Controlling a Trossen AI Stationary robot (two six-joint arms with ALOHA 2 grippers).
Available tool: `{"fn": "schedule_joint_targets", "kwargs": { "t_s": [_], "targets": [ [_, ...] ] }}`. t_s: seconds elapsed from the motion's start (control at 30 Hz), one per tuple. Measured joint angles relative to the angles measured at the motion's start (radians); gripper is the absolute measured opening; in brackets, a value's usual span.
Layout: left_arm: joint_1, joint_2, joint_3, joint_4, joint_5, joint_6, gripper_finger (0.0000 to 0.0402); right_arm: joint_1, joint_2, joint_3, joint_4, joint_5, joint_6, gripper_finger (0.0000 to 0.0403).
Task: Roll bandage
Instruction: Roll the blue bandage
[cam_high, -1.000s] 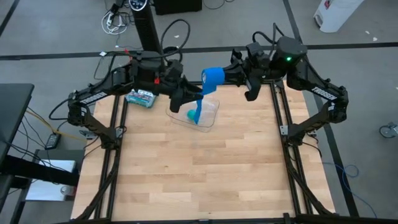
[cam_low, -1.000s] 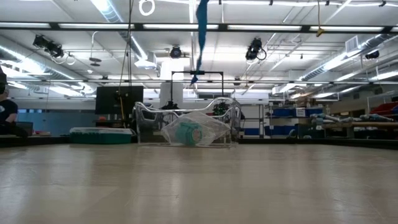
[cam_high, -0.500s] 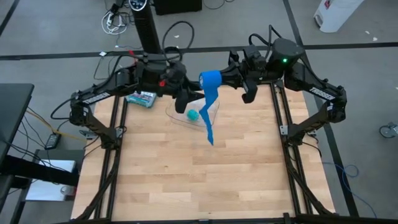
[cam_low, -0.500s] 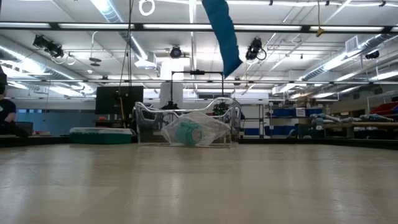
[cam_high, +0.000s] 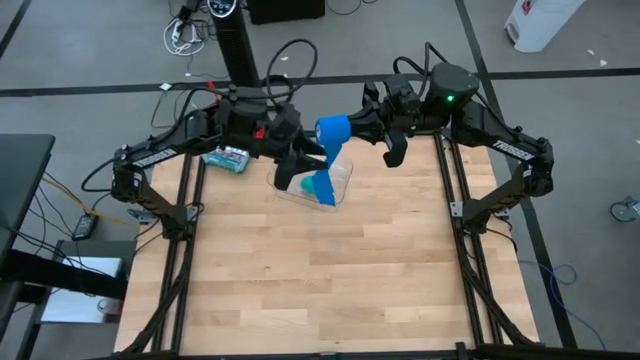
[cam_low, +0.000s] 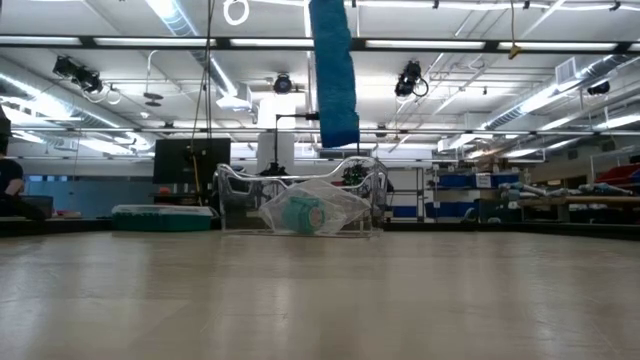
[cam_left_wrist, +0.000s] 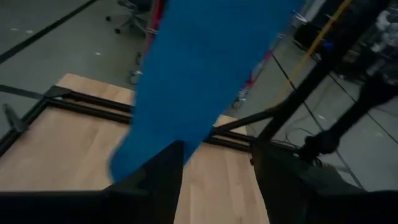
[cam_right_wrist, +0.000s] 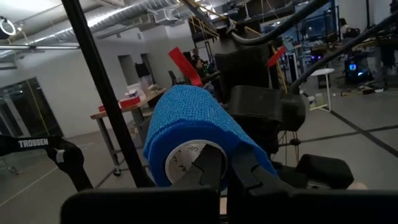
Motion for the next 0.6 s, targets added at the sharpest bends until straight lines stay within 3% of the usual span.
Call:
{"fn": "schedule_joint_targets", "kwargs": {
  "t_s": [0.1, 0.6],
  "targets": [
    [0.000, 0.000, 0.000, -0.003, 0.008, 0.010, 0.0198, 0.000, 0.000, 0.000, 0.001, 0.000, 0.000, 0.0000],
    [-0.017, 0.000, 0.000, 0.004, -0.193, -0.031, 0.0193, 0.024, 0.000, 0.000, 0.024, 0.048, 0.000, 0.0000]
  ]
}}
